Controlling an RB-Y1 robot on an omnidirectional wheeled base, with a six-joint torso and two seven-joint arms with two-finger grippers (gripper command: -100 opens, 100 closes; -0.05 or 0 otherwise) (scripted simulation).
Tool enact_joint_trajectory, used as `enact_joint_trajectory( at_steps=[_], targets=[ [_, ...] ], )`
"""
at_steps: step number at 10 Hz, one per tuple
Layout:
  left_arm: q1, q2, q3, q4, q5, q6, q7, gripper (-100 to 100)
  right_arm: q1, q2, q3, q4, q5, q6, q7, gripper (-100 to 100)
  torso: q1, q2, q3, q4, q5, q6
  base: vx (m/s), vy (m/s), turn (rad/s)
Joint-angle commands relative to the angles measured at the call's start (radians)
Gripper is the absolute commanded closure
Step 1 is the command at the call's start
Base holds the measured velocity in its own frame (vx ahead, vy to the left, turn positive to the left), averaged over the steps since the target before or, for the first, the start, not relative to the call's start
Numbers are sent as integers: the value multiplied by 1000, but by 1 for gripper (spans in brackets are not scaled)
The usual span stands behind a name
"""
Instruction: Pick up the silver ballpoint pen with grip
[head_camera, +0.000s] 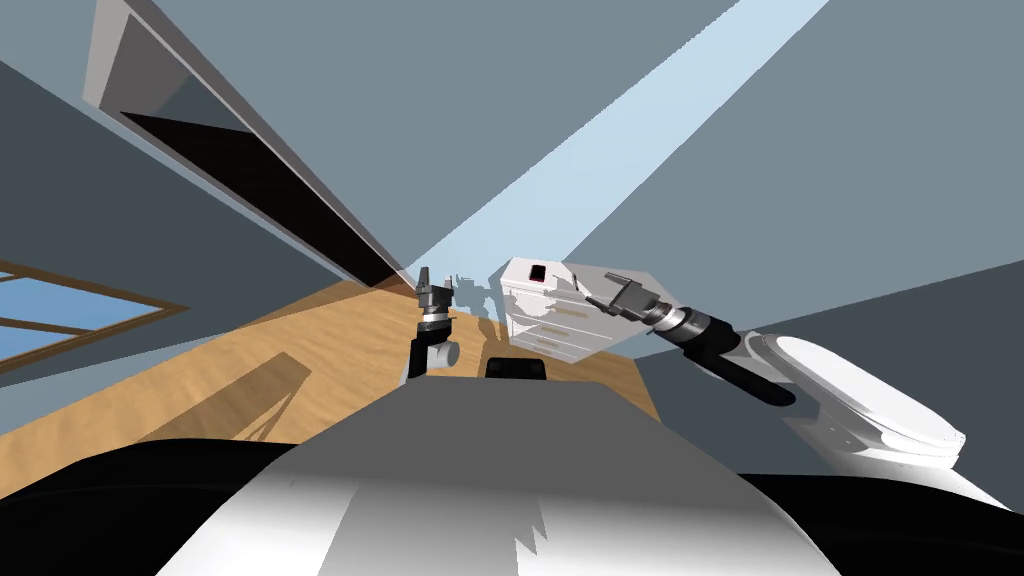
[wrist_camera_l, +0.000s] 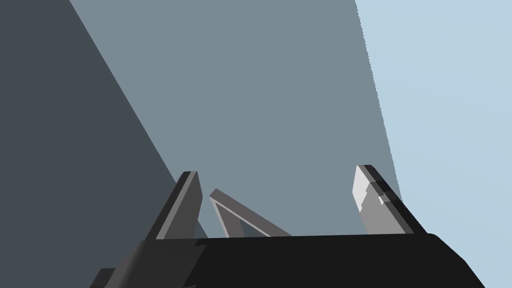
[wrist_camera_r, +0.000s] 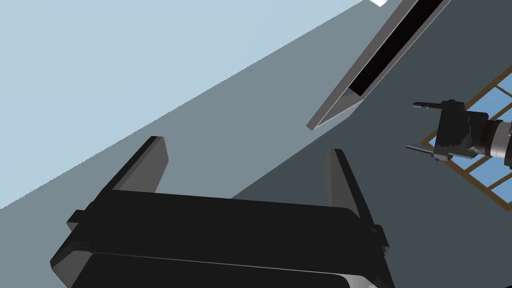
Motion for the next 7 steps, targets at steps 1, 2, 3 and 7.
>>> enact_joint_trajectory(
  at_steps=[1,2,3,7],
  targets=[
    [0,0,0,0,0,0,0,0,9,-50,-19,7,39,-8,18,-100,0,0,0,0,0,0,-26,-22,93],
    [0,0,0,0,0,0,0,0,9,-62,-19,7,39,-8,18,-100,0,0,0,0,0,1,-9,-9,-17],
    [0,0,0,0,0,0,0,0,24,-102,-53,25,84,-21,45,-100,1,-1,0,0,0,1,-20,-9,149],
    [0,0,0,0,0,0,0,0,40,-206,-87,44,153,-34,71,-100,1,-1,0,0,0,1,-21,-13,85]
  ],
)
